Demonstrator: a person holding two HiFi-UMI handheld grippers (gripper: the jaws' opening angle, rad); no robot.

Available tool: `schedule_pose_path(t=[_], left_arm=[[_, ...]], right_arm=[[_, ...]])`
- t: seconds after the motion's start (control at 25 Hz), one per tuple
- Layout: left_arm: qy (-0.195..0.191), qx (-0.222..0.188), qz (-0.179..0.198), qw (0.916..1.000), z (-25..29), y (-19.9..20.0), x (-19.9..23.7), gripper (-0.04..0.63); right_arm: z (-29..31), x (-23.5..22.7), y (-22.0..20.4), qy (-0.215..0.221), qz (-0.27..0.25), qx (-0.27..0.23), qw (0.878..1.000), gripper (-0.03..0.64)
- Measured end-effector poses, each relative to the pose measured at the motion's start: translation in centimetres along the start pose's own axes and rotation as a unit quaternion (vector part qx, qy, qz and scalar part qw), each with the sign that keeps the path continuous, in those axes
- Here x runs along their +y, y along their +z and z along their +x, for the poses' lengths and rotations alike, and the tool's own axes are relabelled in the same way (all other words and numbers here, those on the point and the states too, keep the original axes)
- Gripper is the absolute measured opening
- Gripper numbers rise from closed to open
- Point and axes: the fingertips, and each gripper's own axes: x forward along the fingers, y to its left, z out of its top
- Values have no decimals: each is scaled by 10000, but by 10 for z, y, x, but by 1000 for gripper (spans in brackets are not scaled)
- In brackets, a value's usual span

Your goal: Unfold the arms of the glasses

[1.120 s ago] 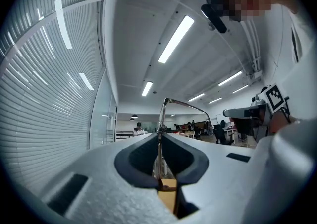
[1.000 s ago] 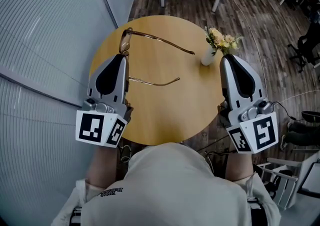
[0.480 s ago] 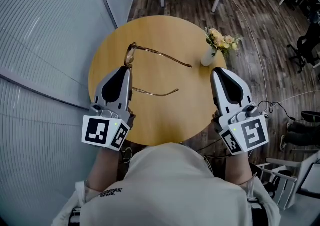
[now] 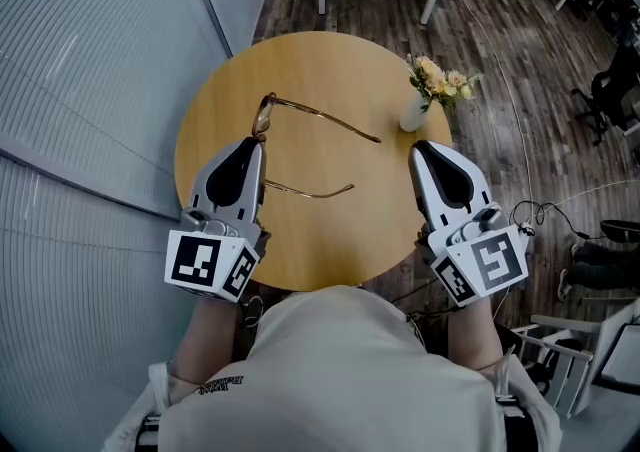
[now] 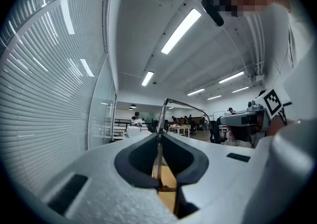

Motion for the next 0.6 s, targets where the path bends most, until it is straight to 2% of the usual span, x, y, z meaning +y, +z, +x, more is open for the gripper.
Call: schedule_pose_path(t=[0.24,0.44,0.6], left_arm=[[-26,55,-32,10000,2,-7,0,41],[-20,89,-18,10000,2,-10,1,41],[2,147,-22,9999,2,-15,1,41]], right_arm=[[5,-2,-4,29,77,37,10000,40],[4,-1,-4,-67,-277,131,9995,40],[5,4,-1,67,-117,88,9999,40]])
